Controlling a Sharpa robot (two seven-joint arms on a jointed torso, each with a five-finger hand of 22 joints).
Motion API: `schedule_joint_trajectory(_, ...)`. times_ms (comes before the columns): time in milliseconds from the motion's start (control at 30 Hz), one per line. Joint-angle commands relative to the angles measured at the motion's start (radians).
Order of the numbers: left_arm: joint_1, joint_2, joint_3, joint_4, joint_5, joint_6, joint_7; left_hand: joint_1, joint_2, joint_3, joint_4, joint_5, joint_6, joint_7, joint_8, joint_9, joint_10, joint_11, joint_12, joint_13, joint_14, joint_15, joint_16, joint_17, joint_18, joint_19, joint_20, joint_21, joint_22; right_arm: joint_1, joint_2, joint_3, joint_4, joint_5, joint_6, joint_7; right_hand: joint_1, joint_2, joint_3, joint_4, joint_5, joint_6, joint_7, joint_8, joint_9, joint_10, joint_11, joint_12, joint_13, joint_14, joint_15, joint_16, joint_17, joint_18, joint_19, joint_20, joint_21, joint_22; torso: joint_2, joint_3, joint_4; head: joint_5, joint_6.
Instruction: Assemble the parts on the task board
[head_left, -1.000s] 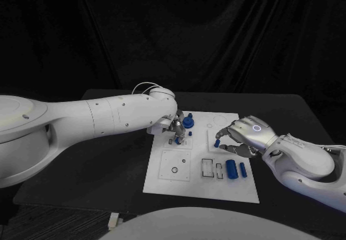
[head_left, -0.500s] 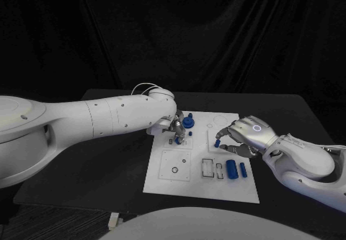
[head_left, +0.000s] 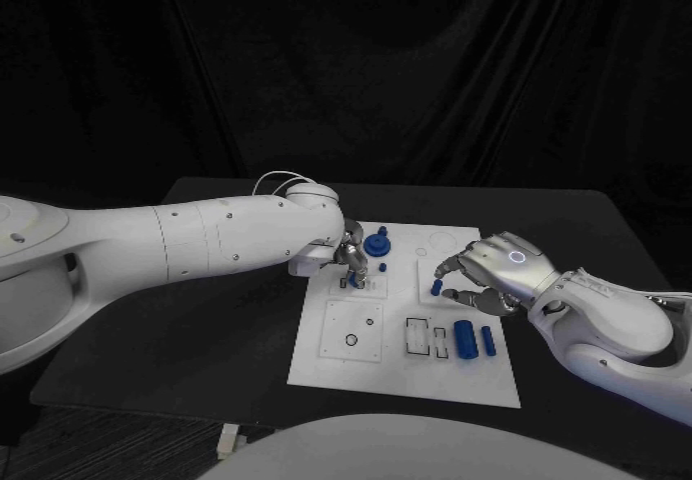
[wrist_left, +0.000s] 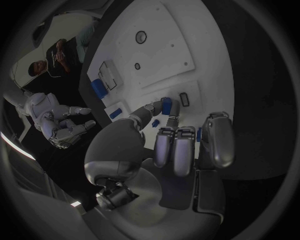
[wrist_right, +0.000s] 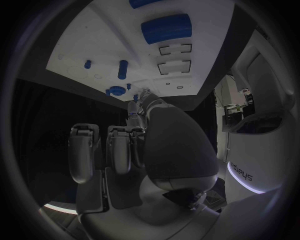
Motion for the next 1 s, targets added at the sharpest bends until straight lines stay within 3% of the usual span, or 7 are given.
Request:
schedule_joint_trajectory(33,-0.001,-0.008,0.001,0.013,0.027,-0.076,0.010,0.010,-0.001,0.103,0.070,0.004,0.089,-0.079,0.003,0.002,0.069,-0.005,0.004,0.213,0.098,-0.007,0.000,0.245,0.007,0.004,-0.002,0.004,0.183,0.000,0.001,0.000,-0.001,-0.007,0.006,-0.019,0.001,0.007,0.005,0.002,0.007,0.007,-0.002,0.003,-0.001,0.102,-0.007,0.004,0.263,0.094,-0.008,-0.006,0.211,0.004,0.079,-0.006,-0.005,0.247,-0.001,-0.0001,0.0010,0.000,0.000)
schedule_joint_trajectory(467,-0.001,-0.019,0.001,0.017,0.095,-0.110,0.005,0.008,0.000,0.103,0.071,0.003,0.087,-0.078,-0.001,0.002,0.069,-0.005,0.003,0.212,0.098,-0.008,-0.001,0.244,0.007,0.004,-0.003,0.004,0.183,-0.001,0.002,0.000,-0.005,-0.007,0.010,-0.022,0.002,0.007,0.005,0.001,0.007,0.007,-0.001,0.003,-0.002,0.102,-0.007,0.004,0.263,0.093,-0.008,-0.008,0.206,0.005,0.078,-0.006,-0.007,0.246,0.001,0.0000,-0.0007,0.000,0.000)
schedule_joint_trajectory(1000,-0.001,-0.005,0.001,0.001,0.112,-0.062,-0.002,0.007,0.001,0.103,0.072,0.000,0.087,-0.078,-0.004,0.001,0.068,-0.005,0.002,0.212,0.097,-0.008,-0.003,0.243,0.008,0.003,-0.003,0.000,0.182,-0.001,0.002,0.000,-0.003,-0.007,0.009,-0.023,0.003,0.008,0.006,0.000,0.008,0.007,-0.001,0.003,-0.002,0.102,-0.007,0.004,0.263,0.092,-0.008,-0.011,0.202,0.006,0.076,-0.006,-0.009,0.245,0.002,0.0003,-0.0006,-0.002,0.000)
